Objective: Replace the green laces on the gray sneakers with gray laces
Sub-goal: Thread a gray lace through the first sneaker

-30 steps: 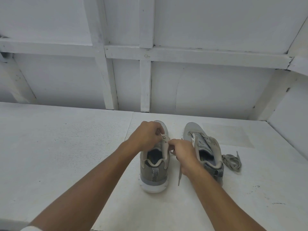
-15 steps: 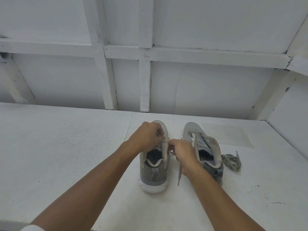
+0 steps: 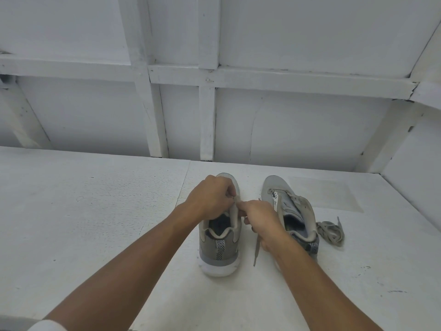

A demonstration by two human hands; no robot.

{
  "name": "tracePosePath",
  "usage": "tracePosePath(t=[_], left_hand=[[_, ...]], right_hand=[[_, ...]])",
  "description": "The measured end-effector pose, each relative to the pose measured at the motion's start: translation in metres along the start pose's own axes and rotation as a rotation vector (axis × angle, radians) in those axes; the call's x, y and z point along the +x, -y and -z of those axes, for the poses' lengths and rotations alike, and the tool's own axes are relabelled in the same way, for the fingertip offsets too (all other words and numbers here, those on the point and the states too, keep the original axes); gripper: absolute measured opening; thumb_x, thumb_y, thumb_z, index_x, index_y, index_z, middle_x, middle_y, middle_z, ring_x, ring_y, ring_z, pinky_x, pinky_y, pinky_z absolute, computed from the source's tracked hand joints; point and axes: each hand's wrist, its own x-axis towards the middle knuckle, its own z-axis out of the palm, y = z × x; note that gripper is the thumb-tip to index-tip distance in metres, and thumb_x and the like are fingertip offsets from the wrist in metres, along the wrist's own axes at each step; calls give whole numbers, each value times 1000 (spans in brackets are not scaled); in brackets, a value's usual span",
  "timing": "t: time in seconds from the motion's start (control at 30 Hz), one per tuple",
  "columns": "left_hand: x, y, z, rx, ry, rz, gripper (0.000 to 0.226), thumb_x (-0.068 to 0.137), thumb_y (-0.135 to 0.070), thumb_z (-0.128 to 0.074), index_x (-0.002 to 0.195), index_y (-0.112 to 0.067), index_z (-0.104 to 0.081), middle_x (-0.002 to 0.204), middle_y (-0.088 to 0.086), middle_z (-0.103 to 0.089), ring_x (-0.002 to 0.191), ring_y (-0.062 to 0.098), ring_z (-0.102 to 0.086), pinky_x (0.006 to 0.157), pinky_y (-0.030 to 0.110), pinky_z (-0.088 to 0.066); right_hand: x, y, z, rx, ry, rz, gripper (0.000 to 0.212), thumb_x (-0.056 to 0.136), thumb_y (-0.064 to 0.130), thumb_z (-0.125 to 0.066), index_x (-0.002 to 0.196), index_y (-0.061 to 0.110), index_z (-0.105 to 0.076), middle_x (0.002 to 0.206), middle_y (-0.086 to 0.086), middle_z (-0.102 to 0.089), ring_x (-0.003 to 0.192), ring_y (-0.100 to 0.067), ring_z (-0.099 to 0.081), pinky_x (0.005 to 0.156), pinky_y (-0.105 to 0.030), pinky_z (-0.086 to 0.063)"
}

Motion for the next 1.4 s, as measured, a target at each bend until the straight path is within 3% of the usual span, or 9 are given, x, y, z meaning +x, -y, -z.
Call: tracePosePath(t=[0.2,0.4,0.53,0.6,0.7,0.87,1.07,1.3,1.4], left_hand=[[-3,0,-6,46,1,-3,7,90,-22,-57,91,-28,-59,101,1,-65,89,20,-62,78,38,-55],[-6,1,-6,94,-57,-38,7,91,-23,-59,93,-26,-53,102,1,-63,90,19,-58,72,29,-49],[-15,16,1,320,-110,-153,34,87,-38,-63,118,-26,-54,126,-3,-51,119,21,-41,96,34,-33],[-20,28,6,319,-51,-106,51,85,-39,-66,131,-28,-45,139,-2,-40,129,21,-32,105,38,-26],[-23,37,11,243,12,-38,64,85,-41,-67,140,-28,-37,146,-3,-35,134,21,-29,109,41,-25],[-20,31,12,237,53,-57,67,87,-32,-65,145,-26,-32,150,-2,-33,138,21,-24,112,41,-22],[-7,16,11,239,188,-110,74,87,-31,-64,149,-26,-25,155,0,-26,143,23,-17,115,46,-18],[23,-17,-2,268,318,-191,43,102,-26,-33,145,-22,-37,141,4,-48,139,22,-25,108,46,-23],[31,-21,-5,361,366,-146,42,100,-30,-34,142,-26,-40,136,7,-52,136,24,-32,105,43,-26]], right_hand=[[-3,7,8,-47,83,-20,23,93,25,-54,84,15,-72,89,2,-74,65,-10,-52,54,-21,-33],[2,4,3,-163,7,75,15,95,25,-53,84,21,-63,93,-2,-71,71,-16,-55,62,-27,-41],[0,6,4,-175,-83,131,17,95,17,-42,87,20,-56,88,0,-66,84,-19,-65,64,-30,-46],[1,9,7,-14,-133,149,16,99,12,-37,93,11,-52,90,-3,-65,86,-18,-67,72,-31,-52],[5,20,15,523,-100,130,16,100,5,-30,102,4,-46,98,-12,-62,89,-22,-70,85,-34,-55],[7,38,38,1001,-127,95,13,98,0,-36,99,4,-48,82,-11,-52,64,-18,-54,60,-30,-51],[11,43,60,1017,-179,159,17,98,2,-40,87,10,-50,69,-4,-49,44,-11,-43,44,-21,-37],[4,44,59,840,-174,215,16,97,5,-42,89,10,-55,70,-3,-49,48,-10,-41,45,-22,-34],[0,41,59,633,-162,282,15,96,3,-44,91,9,-57,73,-6,-53,51,-12,-48,49,-24,-41]])
